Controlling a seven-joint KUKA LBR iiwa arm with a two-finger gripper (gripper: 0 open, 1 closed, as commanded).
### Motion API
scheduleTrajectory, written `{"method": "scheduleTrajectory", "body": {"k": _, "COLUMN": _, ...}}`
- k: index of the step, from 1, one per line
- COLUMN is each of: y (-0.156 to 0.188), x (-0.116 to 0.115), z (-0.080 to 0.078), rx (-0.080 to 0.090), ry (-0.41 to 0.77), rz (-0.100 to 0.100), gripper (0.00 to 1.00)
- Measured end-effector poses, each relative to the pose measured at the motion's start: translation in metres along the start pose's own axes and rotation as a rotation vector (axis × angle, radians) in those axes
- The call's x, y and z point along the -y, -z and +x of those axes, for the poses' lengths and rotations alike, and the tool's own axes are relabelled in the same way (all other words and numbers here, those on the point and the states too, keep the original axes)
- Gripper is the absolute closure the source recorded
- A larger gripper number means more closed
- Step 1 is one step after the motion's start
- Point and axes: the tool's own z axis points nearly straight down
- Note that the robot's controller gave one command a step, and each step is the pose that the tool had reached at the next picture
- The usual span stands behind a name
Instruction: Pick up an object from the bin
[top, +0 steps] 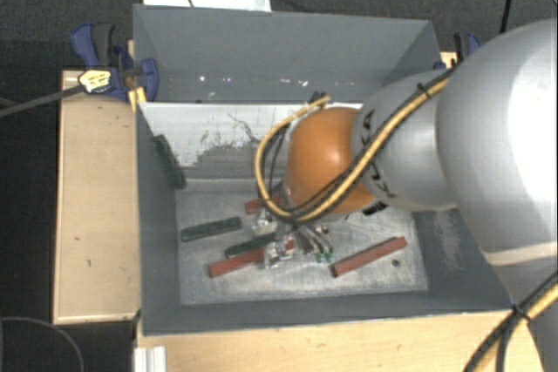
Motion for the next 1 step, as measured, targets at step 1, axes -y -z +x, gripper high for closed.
{"method": "scheduleTrajectory", "body": {"k": 1, "y": 0.0, "x": 0.0, "z": 0.0, "rx": 0.0, "ry": 0.0, "rz": 0.0, "gripper": 1.0}}
